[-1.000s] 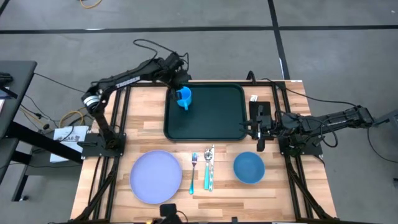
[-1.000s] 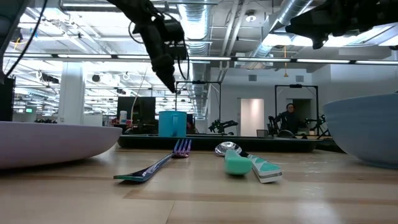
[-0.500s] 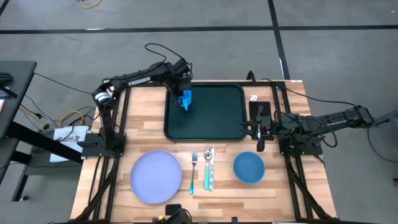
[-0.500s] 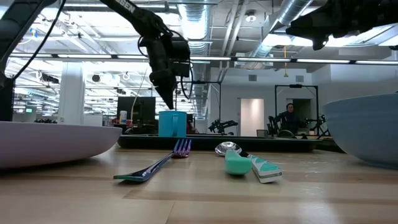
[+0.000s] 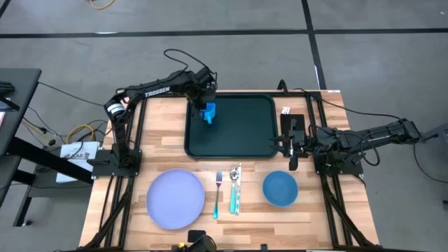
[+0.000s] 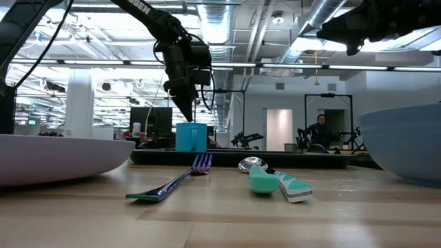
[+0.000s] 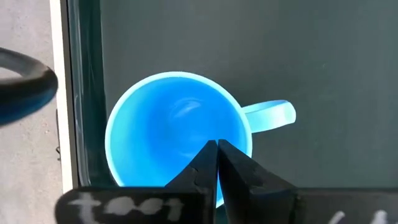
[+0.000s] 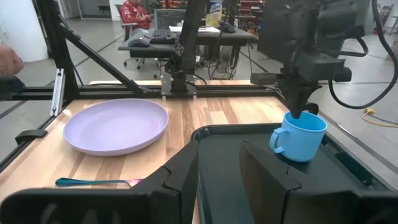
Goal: Set up tray
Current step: Put the blue mug on the black serving tray
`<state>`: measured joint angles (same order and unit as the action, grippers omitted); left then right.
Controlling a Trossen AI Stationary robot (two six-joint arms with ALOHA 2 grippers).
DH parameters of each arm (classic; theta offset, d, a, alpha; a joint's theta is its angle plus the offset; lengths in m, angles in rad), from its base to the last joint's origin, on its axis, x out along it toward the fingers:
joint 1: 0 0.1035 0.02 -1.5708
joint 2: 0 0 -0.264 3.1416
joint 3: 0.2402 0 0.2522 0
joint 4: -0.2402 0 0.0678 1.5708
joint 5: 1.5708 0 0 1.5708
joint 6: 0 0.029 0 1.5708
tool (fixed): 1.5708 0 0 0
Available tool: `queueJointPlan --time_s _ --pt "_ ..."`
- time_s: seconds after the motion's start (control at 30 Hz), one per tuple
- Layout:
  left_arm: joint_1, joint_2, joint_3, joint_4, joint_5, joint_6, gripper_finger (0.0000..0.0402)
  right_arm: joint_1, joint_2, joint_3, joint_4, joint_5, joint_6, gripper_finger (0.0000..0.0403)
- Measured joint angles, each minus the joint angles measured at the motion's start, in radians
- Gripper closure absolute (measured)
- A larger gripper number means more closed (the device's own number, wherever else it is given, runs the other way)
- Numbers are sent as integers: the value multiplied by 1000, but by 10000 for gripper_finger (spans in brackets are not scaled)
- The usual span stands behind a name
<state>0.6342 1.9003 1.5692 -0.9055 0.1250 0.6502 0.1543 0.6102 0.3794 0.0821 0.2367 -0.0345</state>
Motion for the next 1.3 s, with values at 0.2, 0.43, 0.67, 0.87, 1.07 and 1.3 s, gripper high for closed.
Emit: queueJointPlan --time_s 0.2,0.43,0.67,0.87,1.07,1.3 --pt "0 0 0 -1 9 2 401 0 0 0 0 0 0 295" --pt "0 0 0 5 10 -8 401 0 0 0 0 0 0 295" --pt "0 0 0 7 10 -30 401 0 0 0 0 0 0 295" --pt "0 0 0 7 9 -42 401 0 0 0 4 0 0 295" --pt "1 0 -1 24 0 -61 401 0 0 0 8 0 0 295" --pt "5 0 -1 37 0 -69 401 0 0 0 8 0 0 295"
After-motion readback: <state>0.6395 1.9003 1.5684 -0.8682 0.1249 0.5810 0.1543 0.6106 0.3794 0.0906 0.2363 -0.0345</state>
